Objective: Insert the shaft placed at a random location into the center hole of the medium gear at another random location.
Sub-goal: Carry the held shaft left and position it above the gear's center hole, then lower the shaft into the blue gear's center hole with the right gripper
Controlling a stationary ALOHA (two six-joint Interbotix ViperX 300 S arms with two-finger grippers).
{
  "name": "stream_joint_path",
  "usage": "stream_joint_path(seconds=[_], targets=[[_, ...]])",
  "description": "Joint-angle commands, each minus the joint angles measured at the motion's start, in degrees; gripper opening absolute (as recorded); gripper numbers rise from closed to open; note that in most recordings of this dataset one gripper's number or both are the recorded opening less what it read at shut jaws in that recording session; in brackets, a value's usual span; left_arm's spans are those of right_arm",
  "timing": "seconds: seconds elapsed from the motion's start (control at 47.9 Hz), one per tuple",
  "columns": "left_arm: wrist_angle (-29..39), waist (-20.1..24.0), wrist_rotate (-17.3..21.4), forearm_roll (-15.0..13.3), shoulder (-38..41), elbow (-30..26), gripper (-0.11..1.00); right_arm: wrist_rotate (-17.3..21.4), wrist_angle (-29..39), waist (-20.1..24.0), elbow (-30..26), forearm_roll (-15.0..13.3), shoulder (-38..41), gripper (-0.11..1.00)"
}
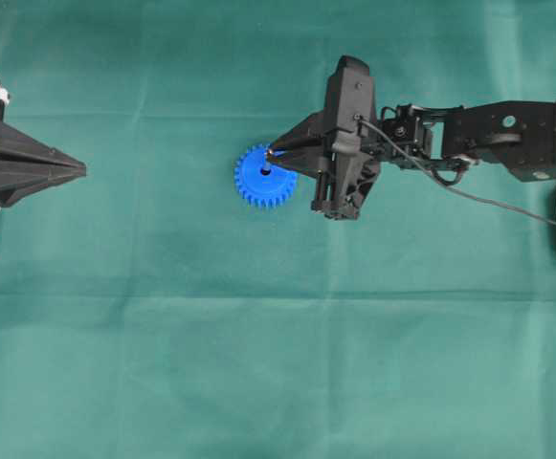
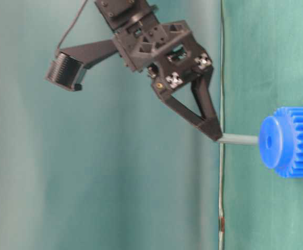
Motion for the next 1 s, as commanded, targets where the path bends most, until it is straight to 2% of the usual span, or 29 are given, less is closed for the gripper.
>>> stream_joint_path(seconds=[0.0,0.981], targets=[[-0.3,0.1,-0.1,0.2,0.4,-1.1,0.00,1.1,-2.1,0.0,-1.1,0.4,0.7,0.12],[-0.3,0.1,-0.6,0.2,0.4,-1.1,0.00,1.1,-5.3,0.0,-1.4,1.4,7.0,0.12]])
